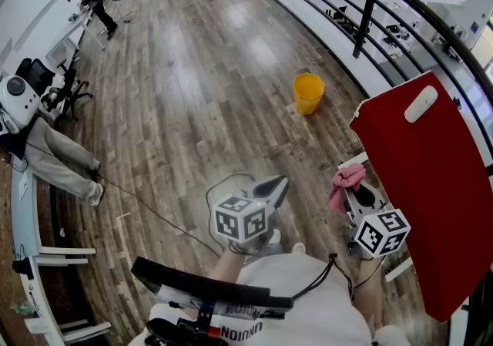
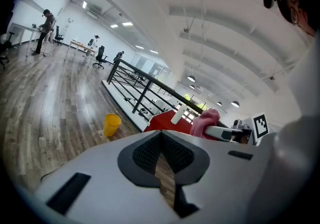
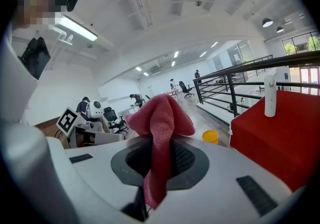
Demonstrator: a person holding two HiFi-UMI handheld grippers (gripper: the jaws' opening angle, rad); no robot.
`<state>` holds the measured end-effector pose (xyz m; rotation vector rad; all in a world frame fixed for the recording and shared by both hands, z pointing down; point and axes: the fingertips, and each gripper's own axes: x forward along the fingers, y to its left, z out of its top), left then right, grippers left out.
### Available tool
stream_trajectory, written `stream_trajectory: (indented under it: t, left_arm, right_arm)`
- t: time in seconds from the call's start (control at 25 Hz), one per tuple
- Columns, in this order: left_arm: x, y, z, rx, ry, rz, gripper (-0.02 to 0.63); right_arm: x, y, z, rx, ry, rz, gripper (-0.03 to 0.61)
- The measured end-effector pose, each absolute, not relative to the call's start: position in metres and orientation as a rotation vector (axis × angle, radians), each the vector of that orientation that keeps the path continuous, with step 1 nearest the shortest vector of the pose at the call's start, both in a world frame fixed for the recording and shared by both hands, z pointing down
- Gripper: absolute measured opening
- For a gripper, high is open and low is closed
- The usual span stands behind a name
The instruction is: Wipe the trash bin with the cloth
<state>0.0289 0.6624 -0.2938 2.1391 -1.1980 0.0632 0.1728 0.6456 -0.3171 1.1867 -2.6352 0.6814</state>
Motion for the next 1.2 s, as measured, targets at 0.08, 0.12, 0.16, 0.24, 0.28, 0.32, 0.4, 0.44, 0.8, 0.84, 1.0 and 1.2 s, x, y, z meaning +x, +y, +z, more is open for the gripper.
stream_trajectory:
  t: [0.08, 0.12, 0.16, 0.24, 0.28, 0.32, 0.4, 0.44, 0.8, 0.84, 1.0, 1.2]
  left_arm:
    - [0.028, 0.662, -0.292, 2.139, -1.195, 0.068, 0.002]
    - [0.027, 0.661, -0.292, 2.139, -1.194, 0.069, 0.002]
    - [0.025, 0.661, -0.291, 2.138, -1.194, 0.069, 0.002]
    - [0.023, 0.661, -0.291, 2.136, -1.195, 0.066, 0.002]
    - [0.022, 0.660, -0.292, 2.136, -1.195, 0.064, 0.002]
    - [0.022, 0.660, -0.292, 2.136, -1.194, 0.064, 0.002]
    - [0.021, 0.658, -0.292, 2.137, -1.193, 0.063, 0.002]
    - [0.020, 0.658, -0.291, 2.136, -1.191, 0.063, 0.002]
    - [0.011, 0.653, -0.286, 2.127, -1.133, 0.049, 0.002]
    - [0.008, 0.652, -0.284, 2.124, -1.123, 0.045, 0.002]
    - [-0.008, 0.649, -0.271, 2.113, -1.102, 0.060, 0.002]
    - [-0.019, 0.645, -0.248, 2.086, -1.050, 0.108, 0.002]
  right_arm:
    - [0.171, 0.645, -0.315, 1.189, -2.636, 0.688, 0.051]
    - [0.171, 0.645, -0.315, 1.190, -2.636, 0.689, 0.051]
    - [0.170, 0.645, -0.314, 1.190, -2.635, 0.690, 0.051]
    - [0.167, 0.644, -0.314, 1.188, -2.634, 0.687, 0.051]
    - [0.167, 0.644, -0.315, 1.188, -2.633, 0.686, 0.051]
    - [0.166, 0.643, -0.315, 1.188, -2.632, 0.686, 0.051]
    - [0.165, 0.642, -0.315, 1.191, -2.629, 0.686, 0.051]
    - [0.164, 0.641, -0.314, 1.194, -2.627, 0.688, 0.051]
    - [0.155, 0.631, -0.310, 1.251, -2.601, 0.724, 0.051]
    - [0.153, 0.629, -0.308, 1.259, -2.594, 0.729, 0.051]
    - [0.141, 0.622, -0.299, 1.284, -2.560, 0.732, 0.051]
    - [0.129, 0.619, -0.287, 1.311, -2.521, 0.749, 0.051]
